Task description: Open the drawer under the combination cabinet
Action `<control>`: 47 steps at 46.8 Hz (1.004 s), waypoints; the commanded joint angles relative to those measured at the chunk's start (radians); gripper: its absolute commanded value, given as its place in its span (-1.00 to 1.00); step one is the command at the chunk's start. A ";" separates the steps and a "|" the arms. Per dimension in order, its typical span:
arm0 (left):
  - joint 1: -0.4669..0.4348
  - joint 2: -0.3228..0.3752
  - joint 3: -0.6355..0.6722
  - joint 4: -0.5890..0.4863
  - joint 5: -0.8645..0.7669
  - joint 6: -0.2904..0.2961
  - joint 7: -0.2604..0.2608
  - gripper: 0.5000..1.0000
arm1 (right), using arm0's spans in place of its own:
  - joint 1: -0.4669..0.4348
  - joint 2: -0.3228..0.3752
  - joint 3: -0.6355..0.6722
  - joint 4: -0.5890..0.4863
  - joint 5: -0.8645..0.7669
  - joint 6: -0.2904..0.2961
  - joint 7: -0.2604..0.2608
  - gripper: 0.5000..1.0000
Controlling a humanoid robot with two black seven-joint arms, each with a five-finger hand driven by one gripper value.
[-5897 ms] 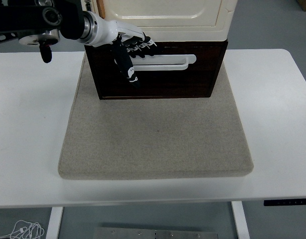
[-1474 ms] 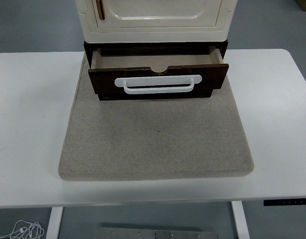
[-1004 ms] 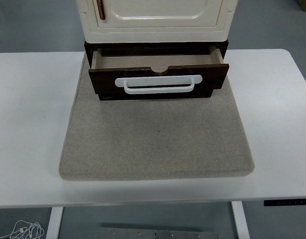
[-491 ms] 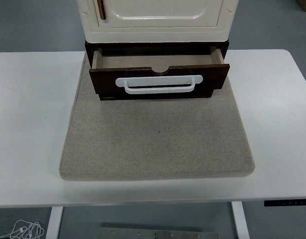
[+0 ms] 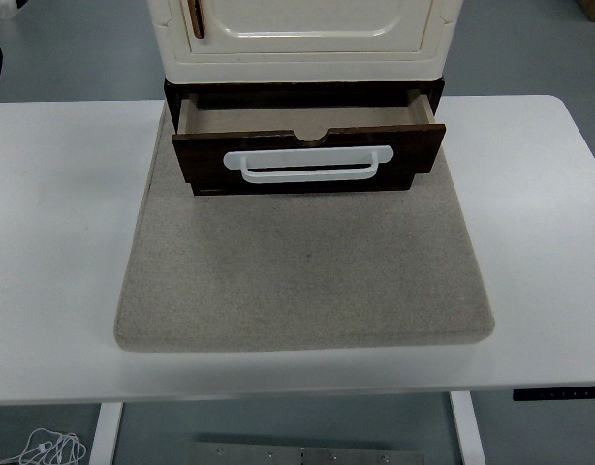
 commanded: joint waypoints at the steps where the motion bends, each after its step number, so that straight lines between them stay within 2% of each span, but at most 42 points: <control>1: 0.031 -0.038 0.000 0.023 -0.003 -0.036 0.000 1.00 | 0.000 0.000 0.000 0.000 0.000 0.001 0.000 0.70; 10: 0.074 -0.104 -0.003 0.068 -0.007 -0.053 -0.013 1.00 | 0.000 0.000 0.001 0.000 0.000 0.004 0.000 0.70; 19: 0.089 -0.120 -0.003 0.069 -0.078 -0.094 -0.017 1.00 | 0.000 0.000 0.001 0.000 -0.002 0.007 0.000 0.71; 33: 0.089 -0.158 -0.001 0.069 -0.079 -0.101 -0.025 1.00 | 0.000 0.000 0.008 0.000 0.002 0.007 0.000 0.71; 40: 0.089 -0.167 0.003 0.069 -0.073 -0.145 -0.043 1.00 | 0.000 0.000 0.012 0.000 0.002 0.007 0.000 0.71; 47: 0.089 -0.169 0.011 0.069 -0.067 -0.154 -0.053 1.00 | 0.000 0.000 0.012 0.002 0.002 0.007 0.000 0.71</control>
